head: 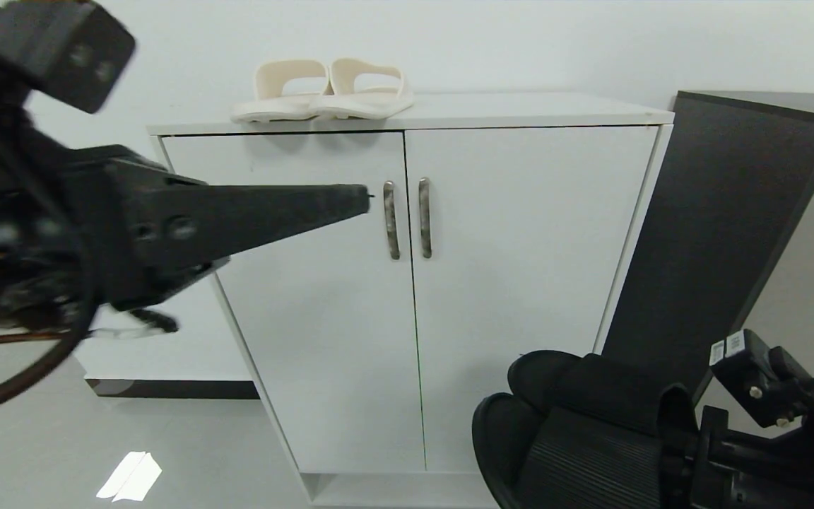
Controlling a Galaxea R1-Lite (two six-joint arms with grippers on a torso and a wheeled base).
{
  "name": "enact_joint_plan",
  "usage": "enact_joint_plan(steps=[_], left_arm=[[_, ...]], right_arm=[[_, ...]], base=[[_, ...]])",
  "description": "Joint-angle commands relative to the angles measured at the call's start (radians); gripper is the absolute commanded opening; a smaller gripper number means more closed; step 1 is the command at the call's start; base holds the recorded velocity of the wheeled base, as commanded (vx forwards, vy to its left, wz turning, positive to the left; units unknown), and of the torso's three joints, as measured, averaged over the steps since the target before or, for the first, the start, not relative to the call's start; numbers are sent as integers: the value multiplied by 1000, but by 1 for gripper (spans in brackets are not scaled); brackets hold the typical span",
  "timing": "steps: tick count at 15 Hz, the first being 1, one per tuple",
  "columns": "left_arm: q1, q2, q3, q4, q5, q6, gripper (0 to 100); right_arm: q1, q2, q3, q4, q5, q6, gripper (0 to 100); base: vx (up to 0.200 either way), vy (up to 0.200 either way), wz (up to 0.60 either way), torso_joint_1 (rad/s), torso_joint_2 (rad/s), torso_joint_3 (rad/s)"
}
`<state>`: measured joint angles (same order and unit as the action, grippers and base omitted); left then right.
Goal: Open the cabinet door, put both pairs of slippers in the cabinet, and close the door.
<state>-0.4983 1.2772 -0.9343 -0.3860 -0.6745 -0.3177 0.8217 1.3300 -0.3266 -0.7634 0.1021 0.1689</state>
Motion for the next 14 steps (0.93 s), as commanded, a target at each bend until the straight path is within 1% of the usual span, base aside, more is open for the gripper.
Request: enact_joint_plan(steps=[1,2,4,5,6,7,8,9,10,11,13,14], left_arm=[[-8,145,-47,-5,0,0,100],[-9,169,-61,-7,0,2,100],[-8,246,-130,-4,3,3,100],[-8,263,-147,-4,9,3,100],[-9,277,-159,-4,30,3,100],[-14,301,-186,-5,79,5,100],[-23,346,-232,-5,161,8,100],[-23,361,-245,-5,179,20,100],[-23,375,-252,-5,182,38,100],[-23,384,-259,-5,188,48,100],[-22,416,-276,-8,225,51,100],[-22,435,-288,-10,239,65,100]], right_arm=[[-1,5,1,-2,2,0,0],[-1,8,1,-4,2,0,0],[-1,5,1,-4,2,0,0],[-1,5,1,-4,2,0,0],[-1,5,1,-4,2,0,0],[-1,6,1,-4,2,0,0],[-1,9,1,-2,2,0,0],[-1,9,3,-2,2,0,0],[-1,9,3,-2,2,0,0],[-3,9,3,-2,2,0,0],[-1,9,1,-2,2,0,0],[-1,9,1,-4,2,0,0]], base=[[0,0,0,0,0,0],[0,0,0,0,0,0],[0,0,0,0,0,0],[0,0,0,0,0,0],[0,0,0,0,0,0],[0,0,0,0,0,0],[0,0,0,0,0,0],[0,0,0,0,0,0],[0,0,0,0,0,0],[0,0,0,0,0,0],[0,0,0,0,0,0],[0,0,0,0,0,0]])
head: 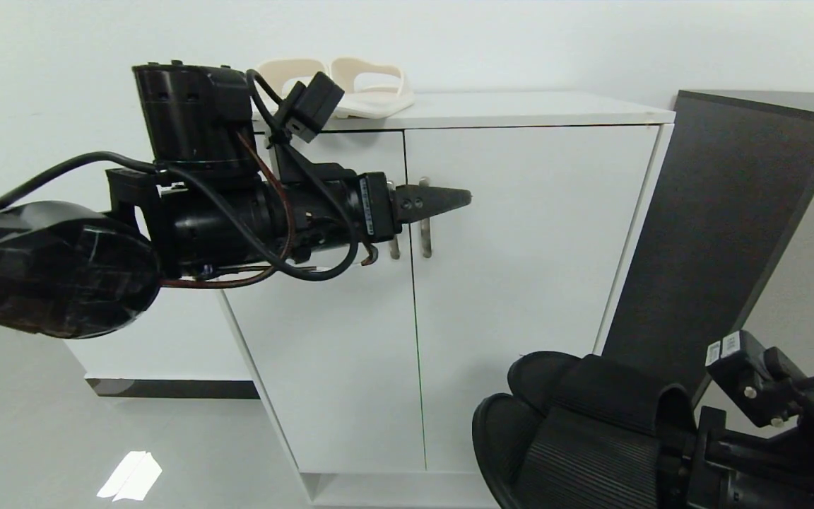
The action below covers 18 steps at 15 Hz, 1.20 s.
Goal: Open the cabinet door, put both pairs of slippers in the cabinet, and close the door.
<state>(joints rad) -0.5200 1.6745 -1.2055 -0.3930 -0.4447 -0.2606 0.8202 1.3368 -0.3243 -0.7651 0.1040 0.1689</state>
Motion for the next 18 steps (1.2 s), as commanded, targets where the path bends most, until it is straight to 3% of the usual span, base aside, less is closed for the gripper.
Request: enact_joint_plan(steps=[1,3,12,13,18], left_arm=[[3,65,-34,-3,38,26,100],[6,83,-45,-3,64,43,100],[17,165,-135,-4,69,32,100],[15,165,-135,-4,67,32,0],[12,159,-126,0,66,31,0]], right_arm=[[0,1,-1,0,0,0,0],[0,-1,-1,-2,0,0,0],[0,-5,-1,-2,0,-20,0],[0,-7,1,-2,0,-20,0],[0,-15,2,0,2,-20,0]], base=[[0,0,0,0,0,0],[0,0,0,0,0,0],[0,0,0,0,0,0],[0,0,0,0,0,0],[0,0,0,0,0,0]])
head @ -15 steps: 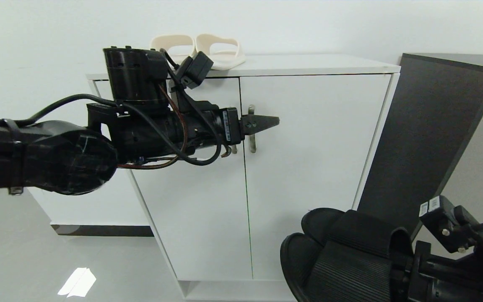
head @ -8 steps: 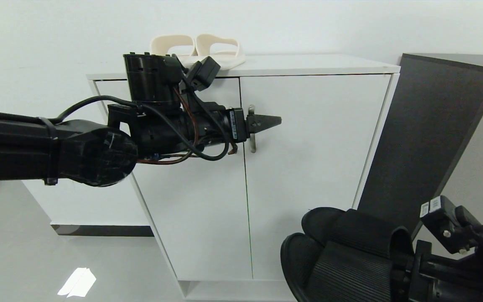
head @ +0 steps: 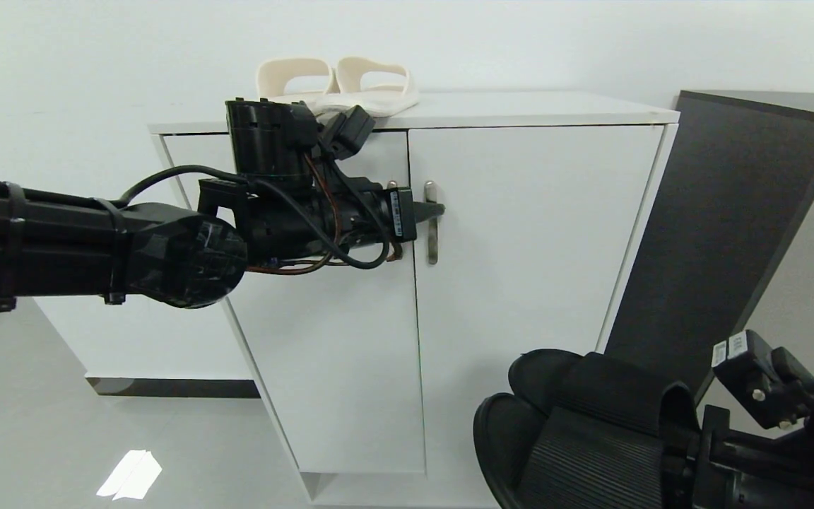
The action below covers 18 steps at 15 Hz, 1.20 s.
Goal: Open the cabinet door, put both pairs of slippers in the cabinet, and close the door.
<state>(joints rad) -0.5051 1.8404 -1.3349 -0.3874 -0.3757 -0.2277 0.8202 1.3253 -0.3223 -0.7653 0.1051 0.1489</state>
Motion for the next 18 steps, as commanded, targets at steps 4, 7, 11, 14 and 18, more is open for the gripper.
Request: enact_joint_plan(steps=[4,7,11,14,18], left_arm=[[-21,-73,102,-11,-3,1,0],[-69,-198,215,-11,-2,1,0],[-118,-386,362,-13,1,7,0],[-115,-483,425,-11,1,5,0],[-38,-356,335,-13,0,-27,0]], right_arm=[[0,-5,8,0,25,0,0],[0,-8,9,0,33,0,0],[0,-94,52,-3,192,-2,0],[-6,-120,62,-2,219,-2,0],[-6,-120,100,-3,272,-58,0]], base=[[0,0,0,0,0,0],[0,0,0,0,0,0],[0,0,0,0,0,0],[0,0,0,0,0,0],[0,0,0,0,0,0]])
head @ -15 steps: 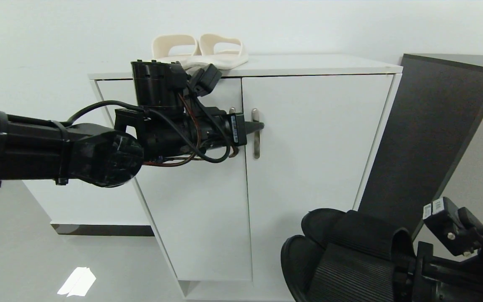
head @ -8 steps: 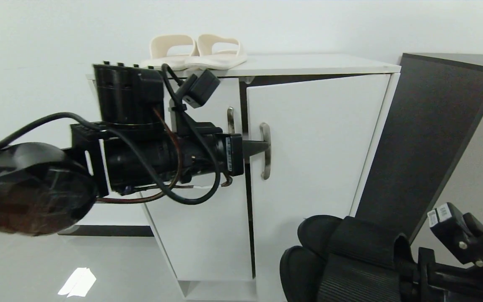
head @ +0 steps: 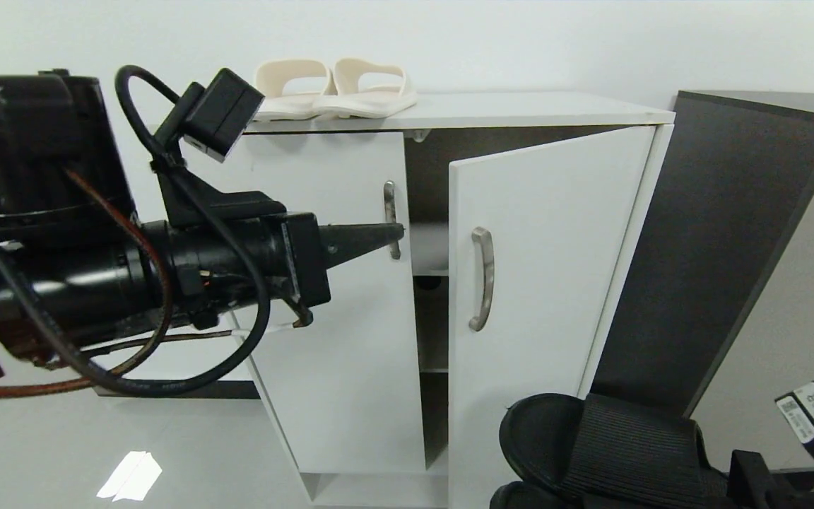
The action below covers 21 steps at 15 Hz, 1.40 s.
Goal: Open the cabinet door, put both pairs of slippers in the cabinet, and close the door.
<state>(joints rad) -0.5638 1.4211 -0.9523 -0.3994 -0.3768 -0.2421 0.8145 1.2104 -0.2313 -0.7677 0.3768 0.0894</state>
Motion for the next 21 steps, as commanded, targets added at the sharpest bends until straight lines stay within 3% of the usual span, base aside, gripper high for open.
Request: enact_joint_plan(steps=[1,3,6,11,15,16,18,19,21], left_arm=[[22,113,-94,-13,-1,-57,0],[22,205,-135,-119,1,-85,0],[21,322,-137,-276,1,-83,0],[-16,305,-80,-306,1,-85,0],[-200,199,9,-306,1,-83,0],[-212,199,9,-306,1,-82,0],[-205,197,9,-308,3,-80,0],[-153,183,14,-319,3,-78,0],[-107,114,43,-308,65,-74,0]], right_arm=[[0,-3,18,1,2,-19,0],[0,0,26,2,4,-23,0],[0,17,27,2,5,-23,0],[2,15,27,7,27,-22,0],[23,-11,27,2,36,-25,0],[23,-20,30,2,51,-25,0],[23,-25,36,2,62,-25,0],[23,-22,36,2,62,-25,0],[23,8,-2,11,33,-10,0]], base=[[0,0,0,0,0,0],[0,0,0,0,0,0],[0,0,0,0,0,0],[-160,0,0,2,5,1],[-200,0,0,-1,1,2],[-200,0,0,2,7,2],[0,0,0,0,0,0],[0,0,0,0,0,0],[0,0,0,0,0,0]])
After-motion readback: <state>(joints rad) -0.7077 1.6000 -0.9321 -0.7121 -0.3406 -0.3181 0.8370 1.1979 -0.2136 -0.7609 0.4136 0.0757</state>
